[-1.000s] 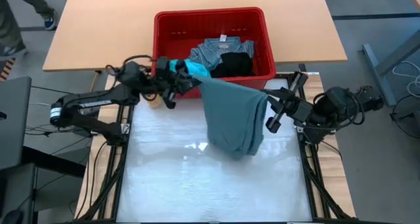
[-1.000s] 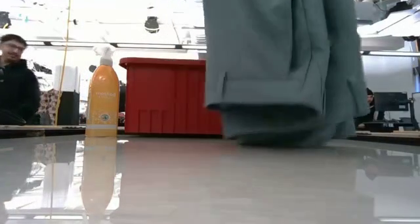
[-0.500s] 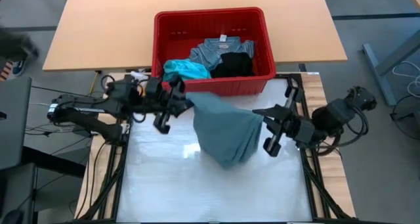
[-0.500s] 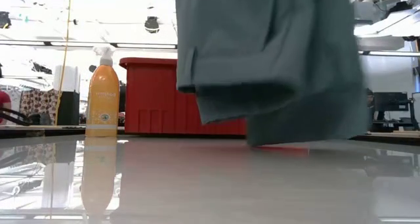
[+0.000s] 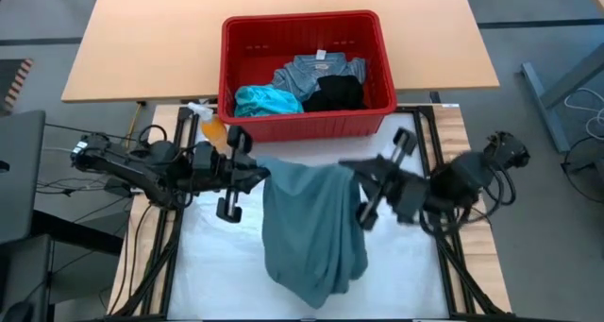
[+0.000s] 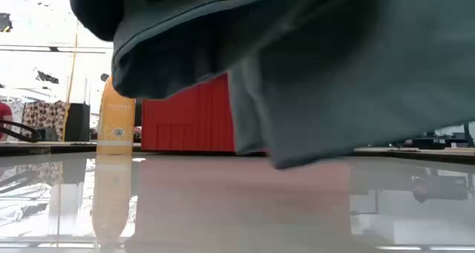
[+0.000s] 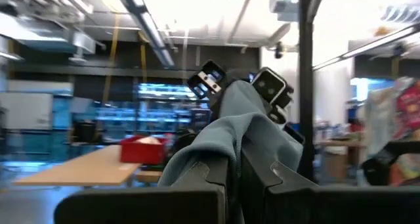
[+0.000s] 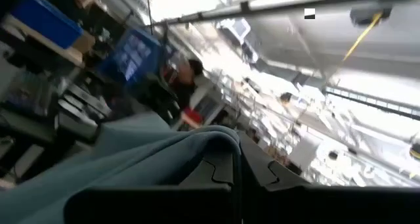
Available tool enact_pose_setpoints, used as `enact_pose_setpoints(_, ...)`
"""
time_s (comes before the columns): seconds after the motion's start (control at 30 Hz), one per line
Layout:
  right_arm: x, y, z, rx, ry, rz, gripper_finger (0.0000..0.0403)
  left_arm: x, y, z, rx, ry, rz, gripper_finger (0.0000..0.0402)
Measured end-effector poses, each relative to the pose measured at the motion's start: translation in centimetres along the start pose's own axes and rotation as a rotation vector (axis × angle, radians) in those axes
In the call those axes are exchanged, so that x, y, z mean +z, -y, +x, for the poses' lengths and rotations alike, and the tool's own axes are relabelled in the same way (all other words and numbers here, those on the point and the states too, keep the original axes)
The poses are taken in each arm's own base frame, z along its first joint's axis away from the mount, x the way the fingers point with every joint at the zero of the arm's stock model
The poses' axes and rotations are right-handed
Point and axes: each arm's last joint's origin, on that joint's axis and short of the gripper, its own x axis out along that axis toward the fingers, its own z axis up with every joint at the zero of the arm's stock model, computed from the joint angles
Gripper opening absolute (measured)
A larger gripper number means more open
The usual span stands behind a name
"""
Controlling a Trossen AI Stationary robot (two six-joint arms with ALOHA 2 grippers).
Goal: Fold Laundry from Bin
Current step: Fold the gray pants
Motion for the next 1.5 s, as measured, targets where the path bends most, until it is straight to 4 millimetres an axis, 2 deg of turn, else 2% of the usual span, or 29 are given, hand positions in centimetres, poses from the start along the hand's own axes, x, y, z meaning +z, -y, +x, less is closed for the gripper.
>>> enact_pose_setpoints(0.17,-2.6,4.1,0.5,0.025,-0.048,0.002,0.0023,0.1,-1.7,0.2,0.092,0.003,0.088,0.0)
enact_pose_setpoints(0.37,-6.4,6.5,2.7,0.056,-0.068,-0.082,0.0023,-0.3,-7.0,1.0,0.219,0.001,0.182,0.0)
enact_pose_setpoints(0.47,-6.4,7.2,2.9,0.017,-0.036,-0.051,0.0023,0.3,-8.5,0.8,0.171,0.03,0.165,0.0)
enact_pose_setpoints(0.53,-5.8,7.2,2.3,0.041,-0.009,-0.008,0.0023,0.8,-8.0,0.5,0.123,0.035,0.15,0.0)
enact_pose_setpoints(0.63,-5.3,5.0,1.2,0.201,-0.053,0.078,0.0023,-0.3,-5.8,0.3,-0.008,-0.054,0.114,0.0)
enact_pose_setpoints(0.73,-6.1,0.2,-0.5,0.403,-0.155,0.138,0.0023,-4.4,-1.9,-1.3,-0.122,-0.181,0.091,0.0)
enact_pose_setpoints(0.83,-8.3,-6.2,-3.6,0.543,-0.256,0.207,0.0023,-10.4,1.9,-4.8,-0.124,-0.274,0.058,0.0)
enact_pose_setpoints(0.93,-10.8,-12.0,-7.4,0.559,-0.277,0.329,0.0023,-16.3,4.8,-9.5,-0.098,-0.305,-0.036,0.0)
enact_pose_setpoints(1.0,-12.0,-15.0,-9.7,0.532,-0.267,0.38,0.0023,-18.6,6.2,-12.0,-0.03,-0.31,-0.139,0.0)
enact_pose_setpoints(1.07,-12.6,-16.9,-11.2,0.482,-0.274,0.409,0.0023,-19.4,7.4,-13.3,0.026,-0.299,-0.233,0.0)
enact_pose_setpoints(1.13,-12.4,-17.8,-11.9,0.425,-0.278,0.461,0.0023,-19.6,8.8,-13.7,0.052,-0.297,-0.261,0.0)
enact_pose_setpoints(1.2,-12.5,-18.7,-12.2,0.378,-0.303,0.466,0.0023,-19.3,10.1,-13.0,0.096,-0.289,-0.208,0.0)
enact_pose_setpoints(1.27,-13.2,-19.5,-12.3,0.322,-0.347,0.414,0.0023,-18.7,10.5,-12.0,0.208,-0.287,-0.131,0.0)
enact_pose_setpoints(1.33,-13.8,-19.4,-12.2,0.247,-0.394,0.364,0.0023,-18.7,9.8,-10.7,0.298,-0.306,-0.045,0.0)
enact_pose_setpoints(1.4,-14.3,-18.7,-12.1,0.198,-0.442,0.337,0.0023,-19.3,8.8,-9.7,0.317,-0.333,0.004,0.0)
enact_pose_setpoints(1.5,-15.6,-17.3,-12.4,0.16,-0.547,0.324,0.0023,-20.8,6.3,-8.3,0.319,-0.378,-0.013,0.0)
